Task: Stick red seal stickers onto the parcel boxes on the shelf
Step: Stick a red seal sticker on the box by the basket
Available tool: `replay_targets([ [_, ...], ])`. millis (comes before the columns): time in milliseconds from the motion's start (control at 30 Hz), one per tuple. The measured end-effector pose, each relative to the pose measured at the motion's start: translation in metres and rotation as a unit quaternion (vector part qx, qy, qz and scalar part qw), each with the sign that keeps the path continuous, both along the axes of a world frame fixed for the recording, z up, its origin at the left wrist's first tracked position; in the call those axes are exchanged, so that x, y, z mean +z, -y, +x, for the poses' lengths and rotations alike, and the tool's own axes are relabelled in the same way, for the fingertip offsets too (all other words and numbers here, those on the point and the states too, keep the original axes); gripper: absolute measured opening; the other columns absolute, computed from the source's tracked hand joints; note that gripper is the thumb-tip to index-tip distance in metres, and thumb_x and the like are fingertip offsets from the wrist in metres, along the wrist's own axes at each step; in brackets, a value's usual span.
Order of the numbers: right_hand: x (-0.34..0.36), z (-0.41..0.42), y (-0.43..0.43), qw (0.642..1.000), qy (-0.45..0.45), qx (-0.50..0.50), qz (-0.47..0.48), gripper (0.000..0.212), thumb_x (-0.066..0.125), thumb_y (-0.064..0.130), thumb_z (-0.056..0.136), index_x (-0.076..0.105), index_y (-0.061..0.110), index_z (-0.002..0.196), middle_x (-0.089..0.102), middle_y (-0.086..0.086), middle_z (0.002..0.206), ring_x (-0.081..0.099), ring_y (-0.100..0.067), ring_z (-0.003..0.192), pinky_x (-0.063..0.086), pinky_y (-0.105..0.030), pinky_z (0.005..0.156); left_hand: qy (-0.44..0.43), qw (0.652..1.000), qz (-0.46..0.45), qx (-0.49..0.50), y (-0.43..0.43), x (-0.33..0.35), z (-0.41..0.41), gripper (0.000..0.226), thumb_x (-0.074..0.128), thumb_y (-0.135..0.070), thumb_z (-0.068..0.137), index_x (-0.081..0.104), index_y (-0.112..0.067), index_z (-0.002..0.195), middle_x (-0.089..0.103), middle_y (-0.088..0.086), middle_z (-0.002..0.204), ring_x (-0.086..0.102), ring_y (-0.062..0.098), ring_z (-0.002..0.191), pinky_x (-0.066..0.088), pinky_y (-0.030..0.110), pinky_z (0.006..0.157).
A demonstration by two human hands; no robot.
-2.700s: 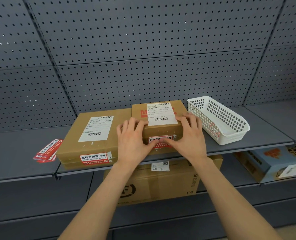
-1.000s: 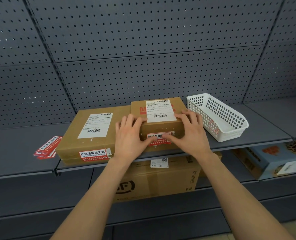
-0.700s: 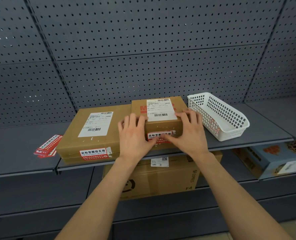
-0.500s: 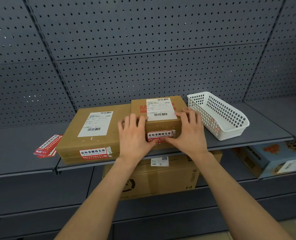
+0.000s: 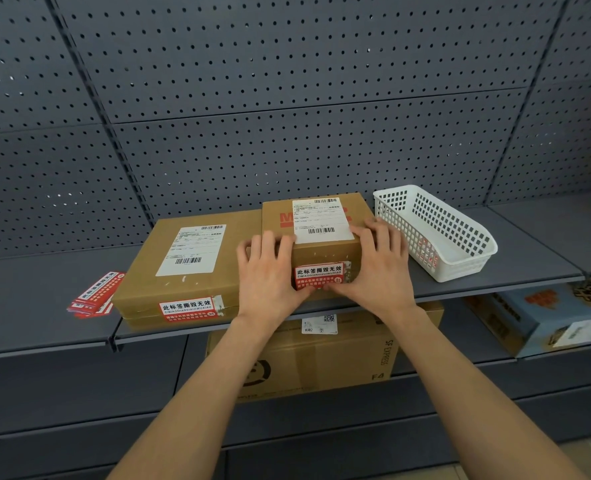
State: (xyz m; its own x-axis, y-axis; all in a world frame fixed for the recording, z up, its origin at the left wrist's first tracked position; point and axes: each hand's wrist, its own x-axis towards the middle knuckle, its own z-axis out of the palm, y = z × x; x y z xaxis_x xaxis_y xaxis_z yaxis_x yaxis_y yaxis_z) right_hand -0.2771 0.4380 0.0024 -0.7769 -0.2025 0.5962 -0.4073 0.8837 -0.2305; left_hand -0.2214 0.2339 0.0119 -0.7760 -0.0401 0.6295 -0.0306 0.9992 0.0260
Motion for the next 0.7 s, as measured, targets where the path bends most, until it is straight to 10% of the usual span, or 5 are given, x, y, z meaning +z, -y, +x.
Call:
replay_targets([
  [700, 0.006, 0.001, -0.008, 0.998, 0.019, 0.013, 0.053, 0.123, 0.090, 0.077, 0.057, 0.041, 0.020, 0.154, 0.038, -0.008, 0.159, 0.027, -0.033, 0.156, 0.029, -0.061, 0.128, 0.027, 0.999, -0.027, -0.020, 0.012, 0.006, 0.004, 0.101, 0.095, -0.065, 0.063, 0.051, -0.023, 0.143, 0.052, 0.004, 0.129, 0.051, 0.028, 0.125, 0.039, 0.053, 0.117],
])
